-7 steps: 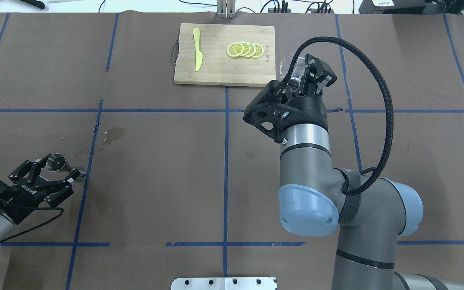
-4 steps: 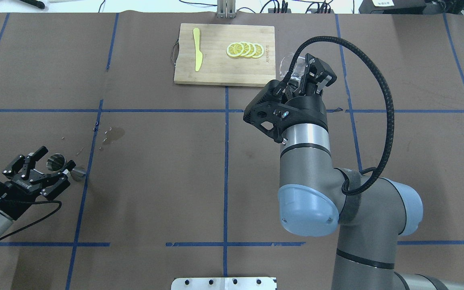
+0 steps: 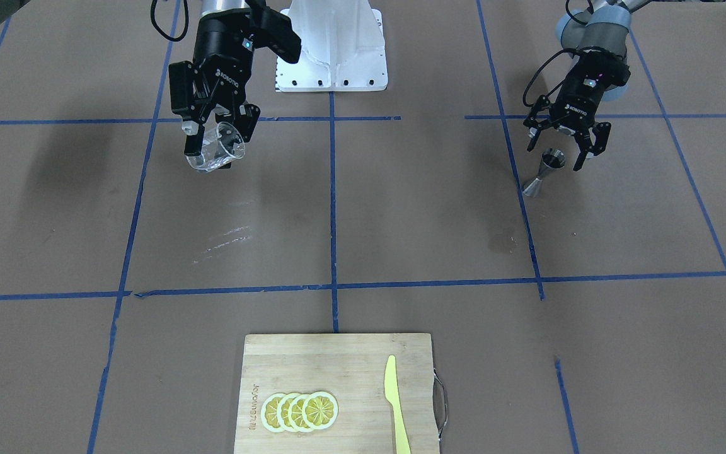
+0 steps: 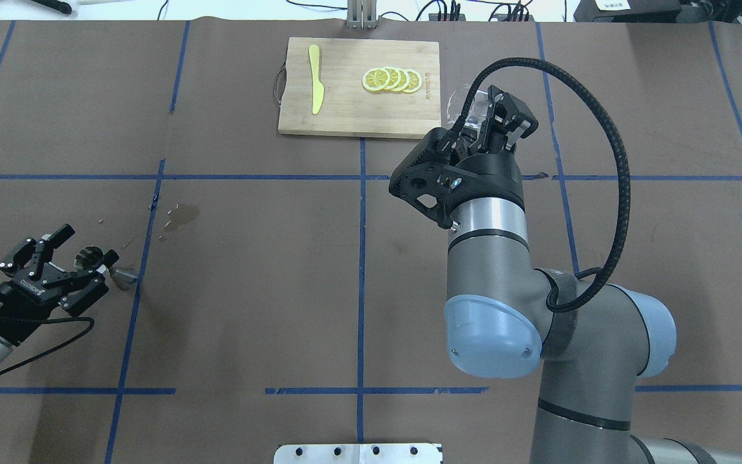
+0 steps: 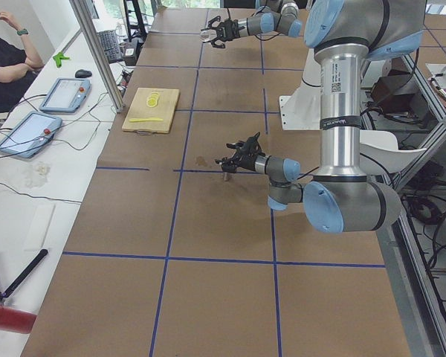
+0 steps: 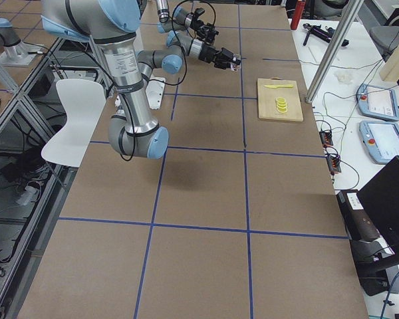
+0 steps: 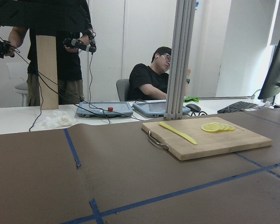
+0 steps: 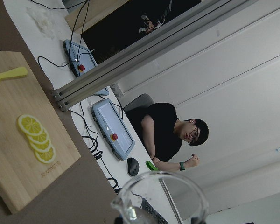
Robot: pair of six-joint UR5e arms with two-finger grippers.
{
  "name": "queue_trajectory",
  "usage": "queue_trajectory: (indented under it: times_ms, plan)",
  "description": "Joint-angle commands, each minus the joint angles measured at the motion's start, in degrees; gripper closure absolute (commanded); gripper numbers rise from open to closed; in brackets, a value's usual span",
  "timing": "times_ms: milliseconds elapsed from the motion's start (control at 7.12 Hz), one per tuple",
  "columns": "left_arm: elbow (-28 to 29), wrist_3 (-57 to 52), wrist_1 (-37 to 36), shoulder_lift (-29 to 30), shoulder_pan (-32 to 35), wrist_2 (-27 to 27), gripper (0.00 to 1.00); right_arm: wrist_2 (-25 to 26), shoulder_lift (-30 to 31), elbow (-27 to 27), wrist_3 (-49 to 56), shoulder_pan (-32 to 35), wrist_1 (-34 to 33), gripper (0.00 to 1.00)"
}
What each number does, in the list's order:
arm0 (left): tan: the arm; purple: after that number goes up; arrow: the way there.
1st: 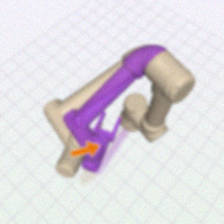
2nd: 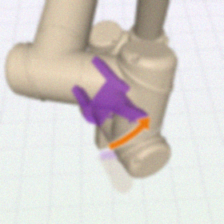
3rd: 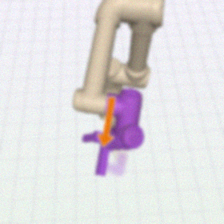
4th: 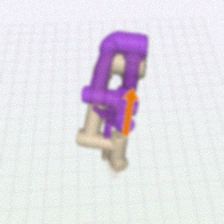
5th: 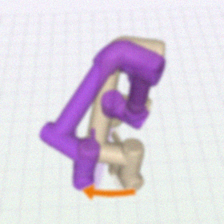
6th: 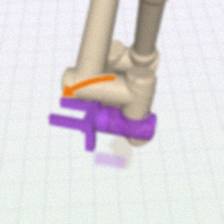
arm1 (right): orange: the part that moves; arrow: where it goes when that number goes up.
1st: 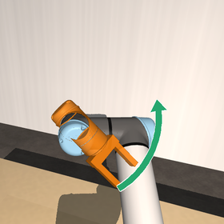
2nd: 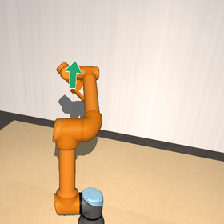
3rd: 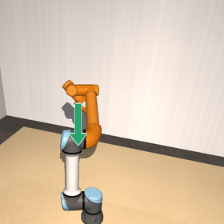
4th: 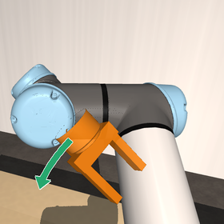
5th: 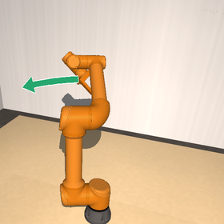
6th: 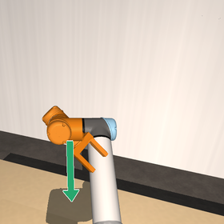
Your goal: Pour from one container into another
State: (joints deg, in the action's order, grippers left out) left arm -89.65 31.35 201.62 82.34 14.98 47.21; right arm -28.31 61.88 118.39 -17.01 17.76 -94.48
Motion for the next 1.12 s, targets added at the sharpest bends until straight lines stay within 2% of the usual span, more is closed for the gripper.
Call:
queue_trajectory:
  times_ms: [0, 140, 562, 702, 842, 983]
  plan:
    - [-0.5, -1.8, 0.5, -2.0, 9.8, 15.5, 0.00, 0.0, 0.0, 0.0, 0.0, 0.0, 0.0, 1.00]
    - [-0.5, -2.2, -1.6, -2.0, 16.4, 22.4, 0.00, 0.0, 0.1, 0.0, 0.0, 0.0, 0.0, 1.00]
    - [-0.3, -4.5, -17.0, -0.1, 36.6, 46.6, 0.00, -0.1, 0.1, 0.0, 0.0, -0.1, 0.0, 1.00]
    - [-0.3, -14.6, -22.2, 1.8, 42.2, 51.0, 0.00, -0.1, 0.1, 0.0, 0.0, -0.1, 0.0, 1.00]
    - [0.0, -16.7, -24.4, 3.2, 47.3, 52.7, 0.00, -0.1, 0.1, -0.1, 0.0, -0.1, 0.0, 1.00]
    - [0.3, -15.0, -24.3, 2.7, 47.9, 51.0, 0.00, -0.1, 0.1, 0.0, 0.0, -0.1, 0.0, 1.00]
